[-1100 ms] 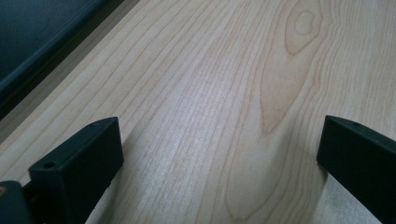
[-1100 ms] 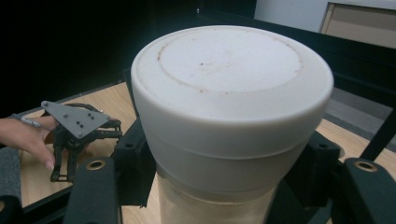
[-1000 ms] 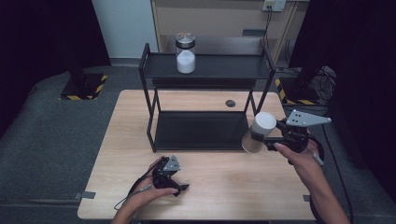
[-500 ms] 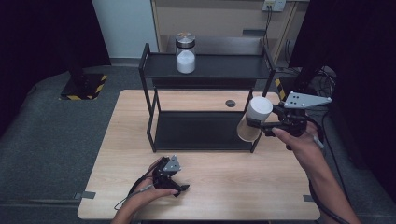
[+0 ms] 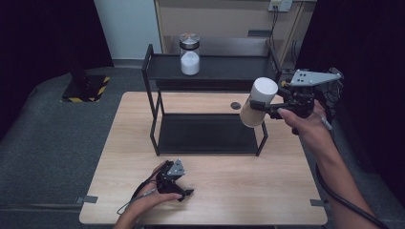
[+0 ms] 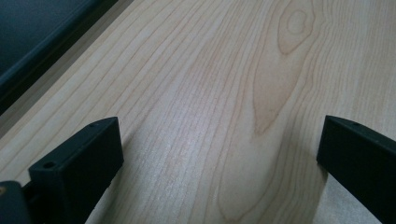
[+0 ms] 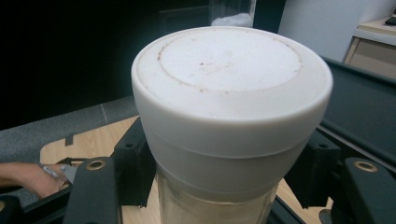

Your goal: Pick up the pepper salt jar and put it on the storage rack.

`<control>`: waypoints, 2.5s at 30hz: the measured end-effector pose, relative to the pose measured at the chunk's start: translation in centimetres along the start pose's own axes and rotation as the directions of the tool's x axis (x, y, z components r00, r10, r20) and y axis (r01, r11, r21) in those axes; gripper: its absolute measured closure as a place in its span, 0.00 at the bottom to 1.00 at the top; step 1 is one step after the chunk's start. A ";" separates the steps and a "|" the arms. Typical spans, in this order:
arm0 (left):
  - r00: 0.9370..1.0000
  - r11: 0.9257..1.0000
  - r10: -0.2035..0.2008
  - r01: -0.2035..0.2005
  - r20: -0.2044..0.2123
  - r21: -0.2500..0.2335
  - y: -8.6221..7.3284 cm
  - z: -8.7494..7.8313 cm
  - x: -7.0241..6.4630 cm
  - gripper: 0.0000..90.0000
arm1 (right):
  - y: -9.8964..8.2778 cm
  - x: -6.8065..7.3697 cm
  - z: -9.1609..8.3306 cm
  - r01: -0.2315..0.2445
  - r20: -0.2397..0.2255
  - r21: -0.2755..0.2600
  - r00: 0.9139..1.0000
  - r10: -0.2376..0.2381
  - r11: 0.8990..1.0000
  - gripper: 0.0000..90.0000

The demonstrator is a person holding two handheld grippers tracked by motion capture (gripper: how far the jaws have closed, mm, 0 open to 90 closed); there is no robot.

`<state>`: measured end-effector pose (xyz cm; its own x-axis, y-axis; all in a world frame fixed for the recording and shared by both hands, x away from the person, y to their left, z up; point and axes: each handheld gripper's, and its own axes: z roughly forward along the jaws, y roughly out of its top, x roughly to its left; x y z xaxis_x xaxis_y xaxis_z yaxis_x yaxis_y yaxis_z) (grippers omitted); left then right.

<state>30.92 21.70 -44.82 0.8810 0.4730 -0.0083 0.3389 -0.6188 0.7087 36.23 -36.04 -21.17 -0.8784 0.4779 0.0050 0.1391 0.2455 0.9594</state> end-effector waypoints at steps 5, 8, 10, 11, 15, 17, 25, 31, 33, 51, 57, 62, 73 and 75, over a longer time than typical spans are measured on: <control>1.000 1.000 0.004 -0.004 0.006 -0.001 0.0 0.1 0.1 0.00 | 1.4 -0.8 0.4 0.002 -0.009 0.010 1.000 -0.002 1.000 0.41; 1.000 1.000 0.007 -0.007 0.011 -0.004 0.0 0.1 0.0 0.00 | 2.1 -1.3 0.7 0.006 -0.017 0.011 1.000 -0.006 1.000 0.41; 1.000 1.000 0.007 -0.007 0.013 -0.004 0.1 0.2 0.0 0.00 | 2.6 -1.4 0.9 0.014 -0.015 0.016 1.000 -0.014 1.000 0.41; 1.000 1.000 0.007 -0.007 0.014 -0.007 0.1 0.2 0.0 0.00 | 2.9 -1.5 1.0 0.016 -0.015 0.016 1.000 -0.016 1.000 0.41; 1.000 1.000 0.008 -0.008 0.015 -0.006 0.1 0.2 0.0 0.00 | 3.8 -1.6 1.3 0.020 -0.019 0.015 1.000 -0.019 1.000 0.41; 1.000 1.000 0.008 -0.008 0.015 -0.006 0.1 0.2 0.0 0.00 | 4.2 -1.7 1.5 0.025 -0.020 0.015 1.000 -0.024 1.000 0.41; 1.000 1.000 0.009 -0.009 0.015 -0.005 0.1 0.2 0.0 0.00 | 5.8 -2.2 2.4 0.035 -0.026 0.011 0.999 -0.035 0.999 0.41; 1.000 1.000 0.014 -0.014 0.021 -0.006 0.1 0.3 -0.2 0.00 | 6.9 -2.5 2.9 0.043 -0.025 0.006 0.999 -0.043 0.999 0.41; 1.000 1.000 0.020 -0.020 0.023 -0.002 0.2 0.3 -0.2 0.00 | 7.1 -2.7 2.9 0.038 -0.021 0.001 0.999 -0.038 0.999 0.41; 1.000 1.000 0.021 -0.021 0.023 0.001 0.3 0.3 -0.2 0.00 | 9.4 -4.9 4.7 0.022 0.033 -0.001 0.999 -0.022 1.000 0.41; 1.000 1.000 0.022 -0.022 0.023 0.001 0.3 0.3 -0.2 0.00 | 10.0 -5.6 5.7 0.013 0.046 0.008 0.999 -0.014 1.000 0.41; 1.000 1.000 0.017 -0.017 0.022 -0.004 0.2 0.3 -0.2 0.00 | 10.1 -6.3 6.8 -0.002 0.059 0.023 0.998 0.001 1.000 0.41; 0.999 1.000 0.025 -0.025 0.025 0.001 0.3 0.3 -0.1 0.00 | 10.2 -7.3 8.3 -0.017 0.075 0.043 0.997 0.014 0.999 0.41; 0.999 1.000 0.026 -0.026 0.026 0.001 0.3 0.3 -0.1 0.00 | 10.2 -7.4 8.4 -0.015 0.076 0.044 0.997 0.012 0.999 0.41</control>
<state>31.05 21.31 -44.79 0.8978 0.4404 -0.0076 0.3160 -0.6320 0.7077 48.02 -29.95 -13.78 -0.8394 0.5436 -0.0052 0.1723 0.2751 0.9459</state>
